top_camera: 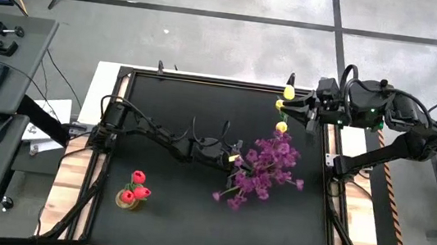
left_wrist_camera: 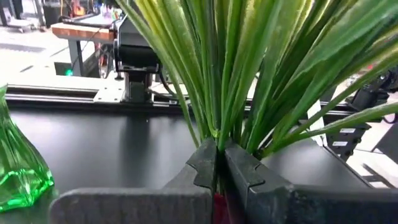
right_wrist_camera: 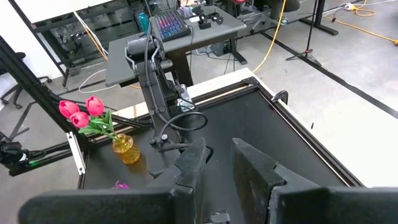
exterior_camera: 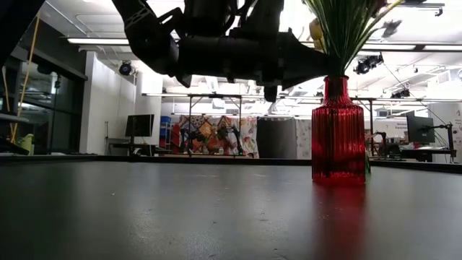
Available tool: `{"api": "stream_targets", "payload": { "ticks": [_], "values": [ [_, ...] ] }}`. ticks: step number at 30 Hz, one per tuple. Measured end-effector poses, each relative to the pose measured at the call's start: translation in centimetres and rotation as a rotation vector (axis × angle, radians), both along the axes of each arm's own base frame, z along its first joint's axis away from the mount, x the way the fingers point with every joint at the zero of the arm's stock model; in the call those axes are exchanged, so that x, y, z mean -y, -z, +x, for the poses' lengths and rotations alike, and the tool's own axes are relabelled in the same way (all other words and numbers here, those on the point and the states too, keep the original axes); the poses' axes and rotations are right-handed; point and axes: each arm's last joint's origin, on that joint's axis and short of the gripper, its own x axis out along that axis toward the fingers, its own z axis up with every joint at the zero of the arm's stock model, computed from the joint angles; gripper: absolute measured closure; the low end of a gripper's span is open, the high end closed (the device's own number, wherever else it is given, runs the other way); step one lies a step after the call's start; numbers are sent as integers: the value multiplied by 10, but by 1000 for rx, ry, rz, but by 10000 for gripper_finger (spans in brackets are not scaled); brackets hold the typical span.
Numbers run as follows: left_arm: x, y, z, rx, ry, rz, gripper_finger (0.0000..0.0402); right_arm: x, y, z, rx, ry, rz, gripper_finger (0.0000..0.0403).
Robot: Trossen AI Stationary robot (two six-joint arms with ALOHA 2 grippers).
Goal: Sort flowers into vase by color
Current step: Put the purple flowers into the red flower vase
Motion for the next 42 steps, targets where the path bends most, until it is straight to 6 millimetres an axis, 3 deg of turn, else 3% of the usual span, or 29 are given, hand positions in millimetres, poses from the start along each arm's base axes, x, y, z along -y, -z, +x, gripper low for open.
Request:
{"api": "stream_targets", "payload": {
  "ticks": [11,21,29,42],
  "values": [
    [0,2,0,-20,-2,-17,387,0,0,0,-1,-1,-3,336],
    [3,4,-2,-58,72,-104,257,0,0,0,-1,-1,-3,336],
    [-6,-11,-7,-108,78,-99,176,0,0,0,-1,-1,-4,336],
    [-20,-32,-18,-211,167,-129,158,0,0,0,-5,-7,-21,336]
  ]
}}
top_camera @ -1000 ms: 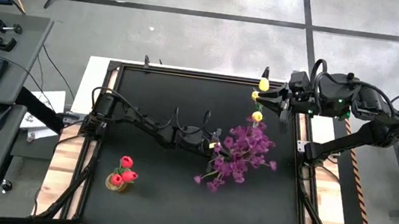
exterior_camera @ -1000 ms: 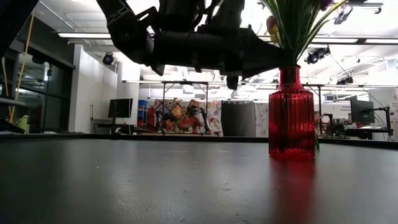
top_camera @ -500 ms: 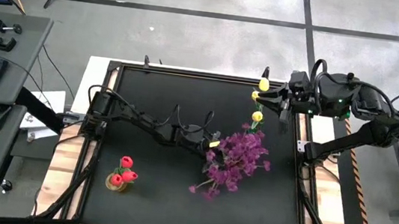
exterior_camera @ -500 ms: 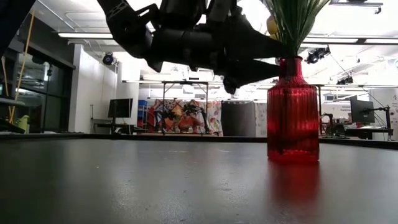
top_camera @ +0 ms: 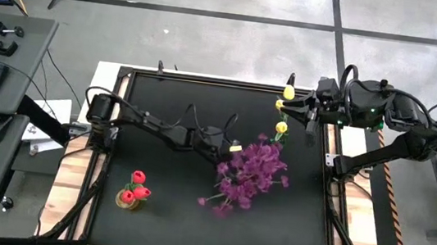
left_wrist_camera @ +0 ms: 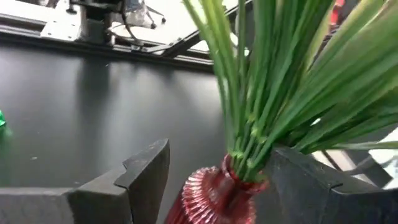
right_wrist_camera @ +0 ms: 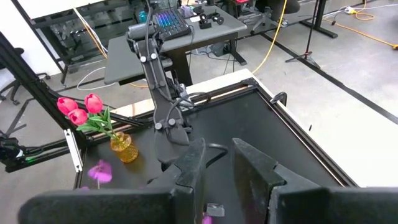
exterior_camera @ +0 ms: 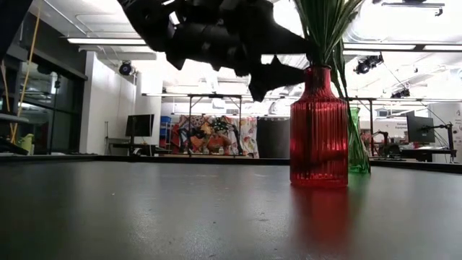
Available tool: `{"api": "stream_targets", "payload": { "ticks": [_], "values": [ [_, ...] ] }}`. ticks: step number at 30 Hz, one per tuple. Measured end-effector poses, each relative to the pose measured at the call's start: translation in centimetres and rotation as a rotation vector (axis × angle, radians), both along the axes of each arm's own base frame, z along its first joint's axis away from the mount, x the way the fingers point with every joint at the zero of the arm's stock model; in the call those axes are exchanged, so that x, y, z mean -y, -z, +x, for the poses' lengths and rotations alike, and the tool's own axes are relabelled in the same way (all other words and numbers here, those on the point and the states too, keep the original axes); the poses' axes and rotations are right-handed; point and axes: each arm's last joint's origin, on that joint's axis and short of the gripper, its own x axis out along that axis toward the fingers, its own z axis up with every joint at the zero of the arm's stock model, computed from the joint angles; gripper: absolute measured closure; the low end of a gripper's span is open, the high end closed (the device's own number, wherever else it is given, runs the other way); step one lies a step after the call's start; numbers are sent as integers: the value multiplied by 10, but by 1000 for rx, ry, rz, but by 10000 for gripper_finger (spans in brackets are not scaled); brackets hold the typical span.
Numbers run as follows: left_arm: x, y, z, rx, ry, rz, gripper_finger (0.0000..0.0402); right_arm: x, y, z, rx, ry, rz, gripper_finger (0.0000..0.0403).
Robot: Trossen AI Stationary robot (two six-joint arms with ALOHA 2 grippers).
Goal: Sort flowers into vase by color
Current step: Put the purple flowers into the red flower vase, then return to Home Position
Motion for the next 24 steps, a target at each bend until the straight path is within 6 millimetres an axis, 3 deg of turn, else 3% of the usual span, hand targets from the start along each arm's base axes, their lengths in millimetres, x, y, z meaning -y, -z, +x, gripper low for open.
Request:
{"api": "stream_targets", "payload": {
  "ticks": [10,24],
  "values": [
    [-7,-21,-14,-52,89,19,158,0,0,0,-4,-7,-19,336],
    [-60,-28,-54,-351,30,136,158,0,0,0,-8,-15,-39,336]
  ]
}}
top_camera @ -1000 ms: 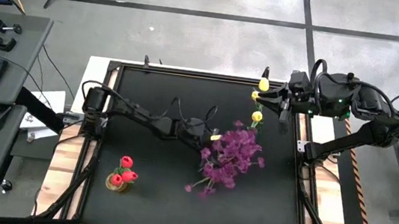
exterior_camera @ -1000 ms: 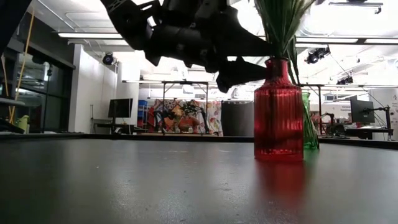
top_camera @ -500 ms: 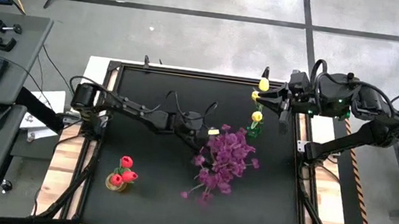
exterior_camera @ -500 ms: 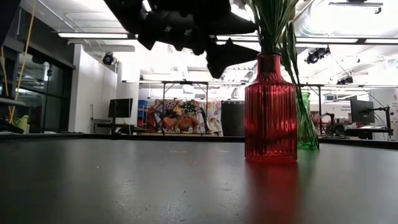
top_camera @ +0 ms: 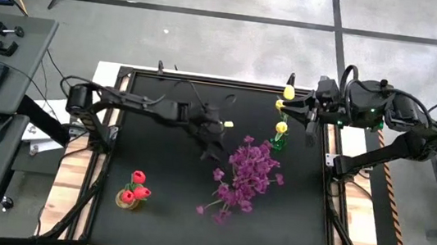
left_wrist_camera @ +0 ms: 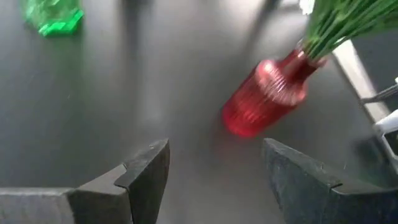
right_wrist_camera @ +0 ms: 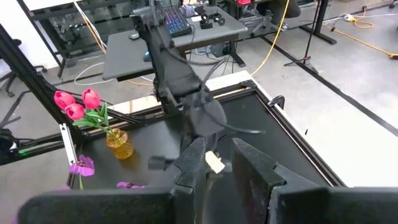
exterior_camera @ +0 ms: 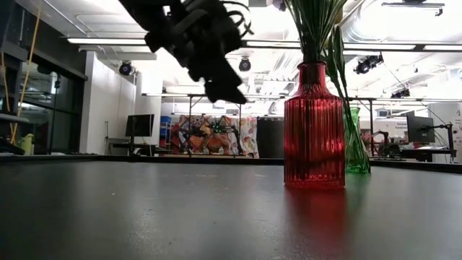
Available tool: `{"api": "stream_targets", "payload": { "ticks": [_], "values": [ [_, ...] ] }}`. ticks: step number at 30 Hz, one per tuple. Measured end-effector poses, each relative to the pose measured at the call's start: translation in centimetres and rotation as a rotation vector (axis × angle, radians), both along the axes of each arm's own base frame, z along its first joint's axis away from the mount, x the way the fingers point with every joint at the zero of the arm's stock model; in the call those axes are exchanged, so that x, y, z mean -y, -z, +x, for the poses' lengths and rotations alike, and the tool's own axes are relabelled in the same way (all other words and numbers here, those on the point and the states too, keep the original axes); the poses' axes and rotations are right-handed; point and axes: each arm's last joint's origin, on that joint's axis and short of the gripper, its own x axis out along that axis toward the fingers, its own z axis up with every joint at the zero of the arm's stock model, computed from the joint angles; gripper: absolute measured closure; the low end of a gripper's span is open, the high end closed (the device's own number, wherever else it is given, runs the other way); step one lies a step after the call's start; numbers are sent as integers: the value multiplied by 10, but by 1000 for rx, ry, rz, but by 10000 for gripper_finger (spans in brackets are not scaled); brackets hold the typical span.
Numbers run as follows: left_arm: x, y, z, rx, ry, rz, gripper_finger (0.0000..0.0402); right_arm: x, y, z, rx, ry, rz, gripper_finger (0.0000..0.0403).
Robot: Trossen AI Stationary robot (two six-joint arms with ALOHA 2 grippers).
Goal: Sort flowers into vase by color
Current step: Return to Home Position
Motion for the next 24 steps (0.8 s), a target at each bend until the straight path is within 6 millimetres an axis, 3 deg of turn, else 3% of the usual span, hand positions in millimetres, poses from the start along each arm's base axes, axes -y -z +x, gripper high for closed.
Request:
{"api": "stream_targets", "payload": {
  "ticks": [7,11,15,18,24],
  "values": [
    [-20,-19,-32,-102,-47,6,158,0,0,0,-7,-12,-34,336],
    [-26,-35,-65,11,-127,-16,158,0,0,0,-8,-15,-40,336],
    [-24,-41,-110,227,-236,-80,158,0,0,0,-7,-12,-32,336],
    [-16,-33,-144,418,-308,-158,158,0,0,0,-3,1,-19,336],
    [2,5,-197,723,-502,-273,168,1,0,0,6,51,-2,336]
  ]
}}
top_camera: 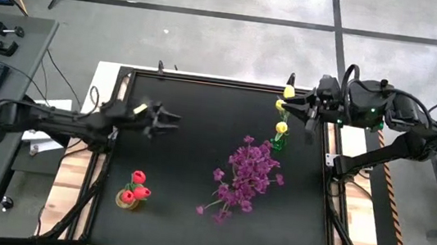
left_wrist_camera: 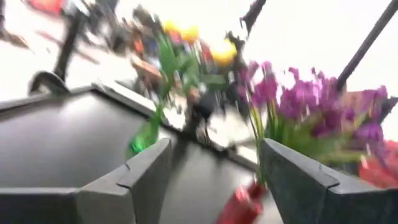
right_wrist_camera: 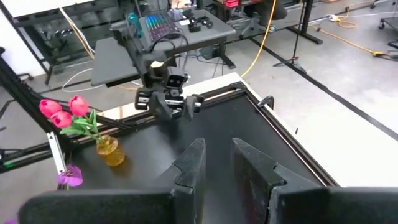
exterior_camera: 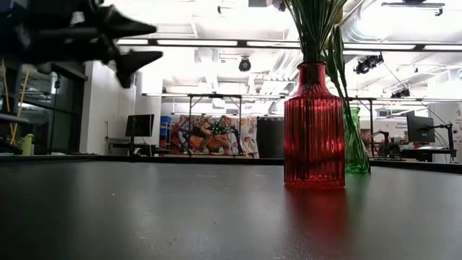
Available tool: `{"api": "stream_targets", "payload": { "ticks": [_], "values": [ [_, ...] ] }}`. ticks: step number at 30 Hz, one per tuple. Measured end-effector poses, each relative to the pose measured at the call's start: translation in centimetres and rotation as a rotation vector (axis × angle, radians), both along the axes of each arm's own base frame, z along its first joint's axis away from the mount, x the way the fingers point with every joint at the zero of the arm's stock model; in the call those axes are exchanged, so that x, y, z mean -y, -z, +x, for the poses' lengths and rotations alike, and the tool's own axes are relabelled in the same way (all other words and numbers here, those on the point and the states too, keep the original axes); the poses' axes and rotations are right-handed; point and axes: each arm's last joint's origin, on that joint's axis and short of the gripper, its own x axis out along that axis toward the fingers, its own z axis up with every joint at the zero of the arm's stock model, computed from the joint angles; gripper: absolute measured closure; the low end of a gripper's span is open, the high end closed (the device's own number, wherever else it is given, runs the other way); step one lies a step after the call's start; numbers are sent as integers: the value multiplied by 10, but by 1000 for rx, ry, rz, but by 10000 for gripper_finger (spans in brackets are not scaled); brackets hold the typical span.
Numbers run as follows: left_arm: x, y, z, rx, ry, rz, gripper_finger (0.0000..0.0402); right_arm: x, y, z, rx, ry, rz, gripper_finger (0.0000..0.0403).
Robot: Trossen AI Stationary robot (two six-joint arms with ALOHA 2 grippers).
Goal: Sort flowers into vase by color
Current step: Return to Home Position
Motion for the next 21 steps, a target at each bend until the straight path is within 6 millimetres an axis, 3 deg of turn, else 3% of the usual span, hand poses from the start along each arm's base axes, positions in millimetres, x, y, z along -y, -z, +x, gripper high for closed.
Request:
{"api": "stream_targets", "payload": {
  "ticks": [6,10,13,17,21],
  "values": [
    [9,23,-25,132,-108,-60,228,0,0,0,7,11,38,336],
    [15,23,-25,115,-78,-6,315,0,11,-7,-98,21,113,339],
    [17,24,-24,107,-61,17,385,-2,27,-17,-271,64,203,358],
    [19,23,-24,112,-45,7,392,-8,38,-36,-418,113,292,398],
    [20,24,-24,111,-28,15,399,-12,47,-62,-351,100,382,398]
  ]
}}
